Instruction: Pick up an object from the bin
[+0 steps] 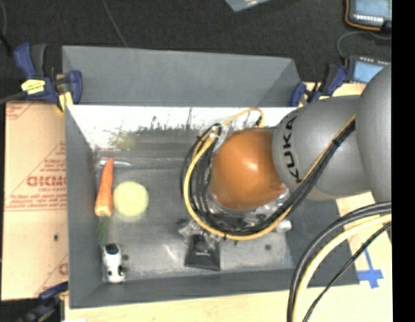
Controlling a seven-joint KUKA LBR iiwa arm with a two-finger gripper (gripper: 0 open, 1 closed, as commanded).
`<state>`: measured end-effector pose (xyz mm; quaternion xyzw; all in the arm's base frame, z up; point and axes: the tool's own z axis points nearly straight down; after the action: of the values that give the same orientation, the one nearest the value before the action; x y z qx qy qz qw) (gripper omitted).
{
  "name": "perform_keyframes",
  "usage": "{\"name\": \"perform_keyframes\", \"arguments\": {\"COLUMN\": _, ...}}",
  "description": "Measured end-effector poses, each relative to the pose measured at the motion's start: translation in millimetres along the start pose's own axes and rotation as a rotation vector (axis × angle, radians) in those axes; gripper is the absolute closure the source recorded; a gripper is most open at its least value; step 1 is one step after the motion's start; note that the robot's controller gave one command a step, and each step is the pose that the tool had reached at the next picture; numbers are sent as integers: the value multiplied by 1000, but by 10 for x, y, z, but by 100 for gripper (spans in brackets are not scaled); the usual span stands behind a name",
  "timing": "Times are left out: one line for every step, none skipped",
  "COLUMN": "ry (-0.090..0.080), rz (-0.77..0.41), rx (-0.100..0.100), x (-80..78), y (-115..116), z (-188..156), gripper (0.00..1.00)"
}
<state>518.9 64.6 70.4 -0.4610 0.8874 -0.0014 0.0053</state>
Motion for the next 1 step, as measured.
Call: {"name": "perform_keyframes", "arguments": {"ry": 0, "rz": 1, "rx": -1, "x": 5, "y": 5, "z": -41, "gripper": 100}}
